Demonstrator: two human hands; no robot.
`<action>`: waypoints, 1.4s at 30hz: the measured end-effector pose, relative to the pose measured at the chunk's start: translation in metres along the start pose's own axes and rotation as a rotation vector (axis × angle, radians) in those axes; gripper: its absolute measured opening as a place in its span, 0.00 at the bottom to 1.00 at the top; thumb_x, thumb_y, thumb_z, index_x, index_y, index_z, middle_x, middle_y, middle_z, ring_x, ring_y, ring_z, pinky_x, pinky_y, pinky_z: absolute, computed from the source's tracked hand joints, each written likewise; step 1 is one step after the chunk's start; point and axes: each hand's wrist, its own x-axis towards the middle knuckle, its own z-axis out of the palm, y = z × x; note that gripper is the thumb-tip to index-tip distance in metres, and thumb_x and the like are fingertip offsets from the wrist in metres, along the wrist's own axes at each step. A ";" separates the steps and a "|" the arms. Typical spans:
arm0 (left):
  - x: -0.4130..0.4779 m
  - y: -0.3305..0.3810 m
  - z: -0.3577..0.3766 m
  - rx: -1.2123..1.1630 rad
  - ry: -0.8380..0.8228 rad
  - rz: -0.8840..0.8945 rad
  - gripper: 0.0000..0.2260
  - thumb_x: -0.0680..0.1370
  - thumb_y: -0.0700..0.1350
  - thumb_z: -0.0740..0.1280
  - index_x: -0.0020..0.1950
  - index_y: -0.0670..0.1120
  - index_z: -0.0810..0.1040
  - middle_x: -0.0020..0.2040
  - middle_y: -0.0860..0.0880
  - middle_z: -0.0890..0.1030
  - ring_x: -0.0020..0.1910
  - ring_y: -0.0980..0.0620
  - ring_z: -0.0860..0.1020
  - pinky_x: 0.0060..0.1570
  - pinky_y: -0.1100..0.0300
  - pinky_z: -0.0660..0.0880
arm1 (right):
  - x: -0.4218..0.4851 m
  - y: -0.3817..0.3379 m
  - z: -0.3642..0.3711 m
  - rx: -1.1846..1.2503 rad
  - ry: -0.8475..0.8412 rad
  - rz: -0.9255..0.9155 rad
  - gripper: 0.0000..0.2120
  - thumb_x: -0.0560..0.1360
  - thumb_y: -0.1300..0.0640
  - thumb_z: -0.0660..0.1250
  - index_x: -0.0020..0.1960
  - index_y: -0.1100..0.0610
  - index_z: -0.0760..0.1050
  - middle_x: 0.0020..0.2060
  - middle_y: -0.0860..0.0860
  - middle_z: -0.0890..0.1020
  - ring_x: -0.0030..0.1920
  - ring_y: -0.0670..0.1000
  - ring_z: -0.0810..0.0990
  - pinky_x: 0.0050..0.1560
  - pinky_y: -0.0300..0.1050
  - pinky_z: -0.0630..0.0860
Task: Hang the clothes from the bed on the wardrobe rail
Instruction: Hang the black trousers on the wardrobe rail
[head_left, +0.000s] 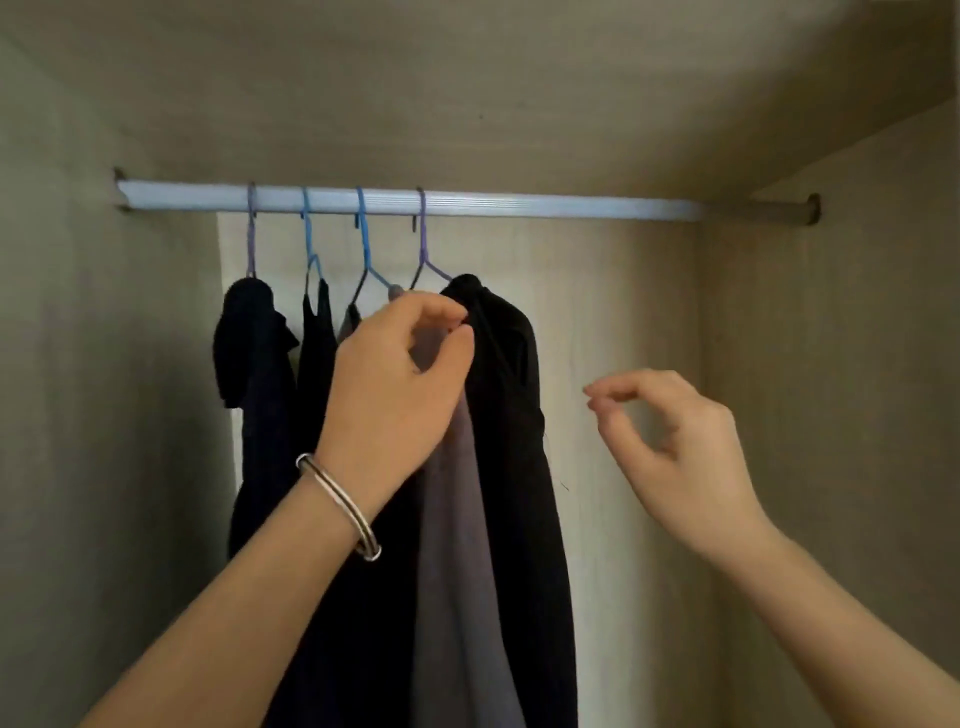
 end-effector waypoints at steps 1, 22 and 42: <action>0.014 -0.002 -0.002 -0.019 -0.014 -0.085 0.06 0.75 0.46 0.65 0.51 0.52 0.76 0.47 0.57 0.76 0.47 0.63 0.74 0.50 0.73 0.70 | 0.015 -0.004 0.007 0.052 0.013 0.030 0.06 0.74 0.58 0.64 0.46 0.53 0.80 0.38 0.32 0.75 0.40 0.33 0.76 0.40 0.23 0.69; 0.149 -0.061 0.041 0.082 -0.008 -0.715 0.12 0.76 0.37 0.61 0.58 0.34 0.74 0.45 0.39 0.78 0.40 0.46 0.74 0.40 0.58 0.69 | 0.196 0.012 0.129 0.630 -0.548 0.595 0.03 0.75 0.66 0.61 0.48 0.64 0.68 0.30 0.55 0.70 0.27 0.49 0.69 0.13 0.30 0.61; 0.126 -0.005 -0.028 0.257 0.050 -0.561 0.11 0.75 0.44 0.64 0.33 0.46 0.75 0.28 0.48 0.72 0.20 0.54 0.69 0.22 0.66 0.64 | 0.179 -0.045 0.127 1.086 -0.436 0.499 0.03 0.74 0.67 0.59 0.44 0.62 0.70 0.31 0.57 0.71 0.29 0.53 0.71 0.26 0.38 0.67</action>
